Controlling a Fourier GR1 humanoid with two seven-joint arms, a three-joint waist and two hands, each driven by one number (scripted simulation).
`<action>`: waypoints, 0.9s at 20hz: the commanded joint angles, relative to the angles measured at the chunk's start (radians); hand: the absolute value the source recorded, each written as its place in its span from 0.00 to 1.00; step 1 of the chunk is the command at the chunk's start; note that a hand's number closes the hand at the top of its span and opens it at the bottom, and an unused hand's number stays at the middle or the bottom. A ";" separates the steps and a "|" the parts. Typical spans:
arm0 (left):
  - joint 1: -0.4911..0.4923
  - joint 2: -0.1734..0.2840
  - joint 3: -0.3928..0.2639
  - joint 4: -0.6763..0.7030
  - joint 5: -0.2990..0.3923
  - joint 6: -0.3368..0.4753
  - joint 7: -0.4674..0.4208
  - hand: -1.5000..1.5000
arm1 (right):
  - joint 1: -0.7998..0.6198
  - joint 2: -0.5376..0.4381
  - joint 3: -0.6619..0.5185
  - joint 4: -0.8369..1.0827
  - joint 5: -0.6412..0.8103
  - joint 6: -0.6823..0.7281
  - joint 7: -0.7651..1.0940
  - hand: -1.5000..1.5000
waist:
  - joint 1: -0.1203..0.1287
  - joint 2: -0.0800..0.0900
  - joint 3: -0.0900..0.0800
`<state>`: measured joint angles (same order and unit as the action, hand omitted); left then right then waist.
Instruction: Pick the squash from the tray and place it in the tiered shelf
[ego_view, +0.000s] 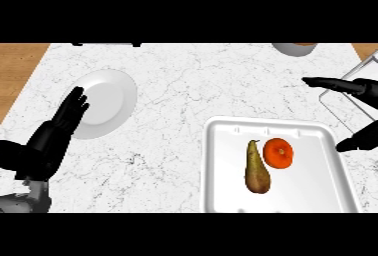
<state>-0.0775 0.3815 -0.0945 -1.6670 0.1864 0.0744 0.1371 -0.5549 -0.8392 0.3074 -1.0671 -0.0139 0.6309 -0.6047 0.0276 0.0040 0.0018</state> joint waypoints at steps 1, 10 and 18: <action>0.024 0.000 0.011 -0.020 -0.005 -0.007 -0.011 0.50 | -0.019 -0.024 0.060 -0.026 0.085 0.112 -0.141 0.00 | -0.008 -0.002 -0.001; 0.026 -0.055 0.002 -0.004 -0.056 0.010 -0.017 0.50 | -0.013 0.015 0.134 -0.092 0.233 -0.005 -0.067 0.00 | -0.019 -0.003 -0.002; 0.047 -0.049 0.060 0.017 -0.053 -0.051 -0.048 0.50 | 0.092 0.046 0.136 -0.250 0.352 -0.068 0.014 0.00 | -0.030 -0.006 -0.002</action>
<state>-0.0669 0.3437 -0.0489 -1.6616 0.1480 0.0445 0.1390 -0.5256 -0.7779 0.4617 -1.2223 0.3094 0.5123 -0.5827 0.0049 0.0001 0.0001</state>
